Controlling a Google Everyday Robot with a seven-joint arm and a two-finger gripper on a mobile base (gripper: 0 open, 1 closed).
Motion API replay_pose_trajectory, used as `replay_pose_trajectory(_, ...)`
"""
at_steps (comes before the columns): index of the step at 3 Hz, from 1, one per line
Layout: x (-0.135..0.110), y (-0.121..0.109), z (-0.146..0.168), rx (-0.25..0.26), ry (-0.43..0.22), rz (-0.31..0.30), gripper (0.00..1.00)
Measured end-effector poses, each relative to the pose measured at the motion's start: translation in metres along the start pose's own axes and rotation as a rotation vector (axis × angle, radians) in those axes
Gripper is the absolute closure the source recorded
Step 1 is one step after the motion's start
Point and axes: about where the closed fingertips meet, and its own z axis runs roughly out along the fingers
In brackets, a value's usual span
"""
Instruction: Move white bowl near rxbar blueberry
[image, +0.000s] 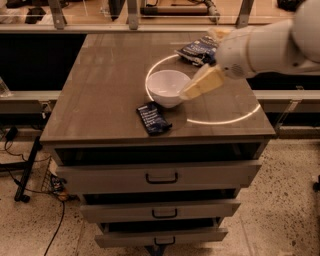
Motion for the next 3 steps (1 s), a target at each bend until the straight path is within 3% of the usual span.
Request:
replay_pose_trajectory(1, 0.012, -0.068, -0.070, 0.229, -0.060, 0.004, 0.00)
replay_pose_trajectory(2, 0.010, -0.058, -0.059, 0.195, -0.054, 0.005, 0.00)
replay_pose_trajectory(3, 0.003, -0.074, -0.057, 0.236, -0.017, -0.115, 0.00)
